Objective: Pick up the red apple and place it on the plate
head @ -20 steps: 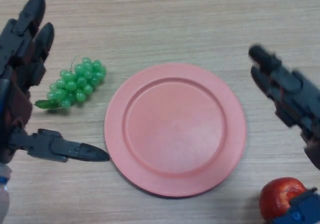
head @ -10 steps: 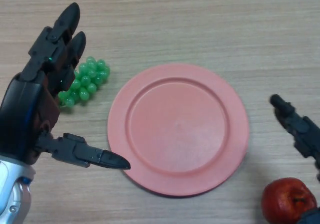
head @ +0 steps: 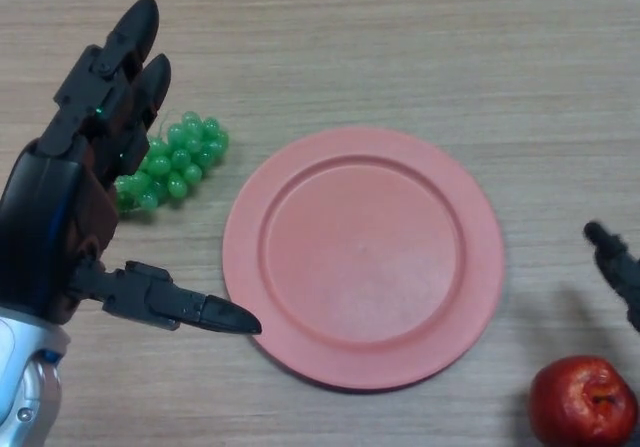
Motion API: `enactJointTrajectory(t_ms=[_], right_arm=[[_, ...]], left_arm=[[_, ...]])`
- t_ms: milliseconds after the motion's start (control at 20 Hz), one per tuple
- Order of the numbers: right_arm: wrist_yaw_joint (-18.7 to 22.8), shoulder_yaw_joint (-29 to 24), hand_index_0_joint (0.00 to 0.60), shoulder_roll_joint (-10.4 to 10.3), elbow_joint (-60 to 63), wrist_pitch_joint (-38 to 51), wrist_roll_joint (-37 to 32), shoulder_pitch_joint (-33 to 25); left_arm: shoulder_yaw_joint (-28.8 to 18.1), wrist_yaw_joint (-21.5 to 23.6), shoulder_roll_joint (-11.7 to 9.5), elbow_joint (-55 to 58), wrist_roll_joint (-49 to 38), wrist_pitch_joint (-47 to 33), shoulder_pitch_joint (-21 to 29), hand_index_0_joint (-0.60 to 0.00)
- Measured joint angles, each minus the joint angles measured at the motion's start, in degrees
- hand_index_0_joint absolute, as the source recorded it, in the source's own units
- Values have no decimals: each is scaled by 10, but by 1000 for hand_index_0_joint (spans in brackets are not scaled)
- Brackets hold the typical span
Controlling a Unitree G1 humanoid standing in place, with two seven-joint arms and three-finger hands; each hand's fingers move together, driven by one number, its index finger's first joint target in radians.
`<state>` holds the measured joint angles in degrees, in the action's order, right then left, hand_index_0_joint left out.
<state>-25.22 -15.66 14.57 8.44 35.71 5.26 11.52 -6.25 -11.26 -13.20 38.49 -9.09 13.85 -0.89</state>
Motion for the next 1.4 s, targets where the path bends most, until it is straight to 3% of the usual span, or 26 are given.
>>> enactJointTrajectory(t_ms=[100,250,300,350,500,650,750,850,950,1100,1200,1300,1400], right_arm=[[1,0,0,2,28,17,1,-5],[3,0,350,3,43,22,1,-8],[3,1,500,3,37,20,1,-3],[3,5,597,3,26,7,0,3],[-36,12,600,-3,-23,-98,-49,28],[-46,10,600,-15,-62,-121,-56,35],[-53,9,600,-19,-118,-181,-58,42],[-47,4,600,-36,-197,-229,-58,45],[1,14,600,-43,-298,-319,-58,35],[114,98,600,-39,-367,-443,-46,-41],[143,182,600,-34,-364,-480,5,-107],[144,242,600,-37,-327,-485,61,-161],[175,279,600,-37,-275,-523,83,-204]], left_arm=[[0,0,0,0,1,0,2,0],[-2,0,0,0,22,0,4,0],[-2,0,0,0,22,0,4,0],[-2,0,0,0,22,0,4,0],[-2,0,0,5,21,1,3,0],[-3,0,0,8,21,0,-3,0],[-4,0,0,8,20,1,-4,0],[-11,0,-2,12,20,6,1,0],[-10,0,-3,22,20,9,3,0],[-7,0,-2,56,15,27,-1,0],[-7,-1,-2,62,12,32,-1,0],[-10,-2,-2,61,9,36,-1,0],[-10,-2,-2,58,9,36,-3,0]])
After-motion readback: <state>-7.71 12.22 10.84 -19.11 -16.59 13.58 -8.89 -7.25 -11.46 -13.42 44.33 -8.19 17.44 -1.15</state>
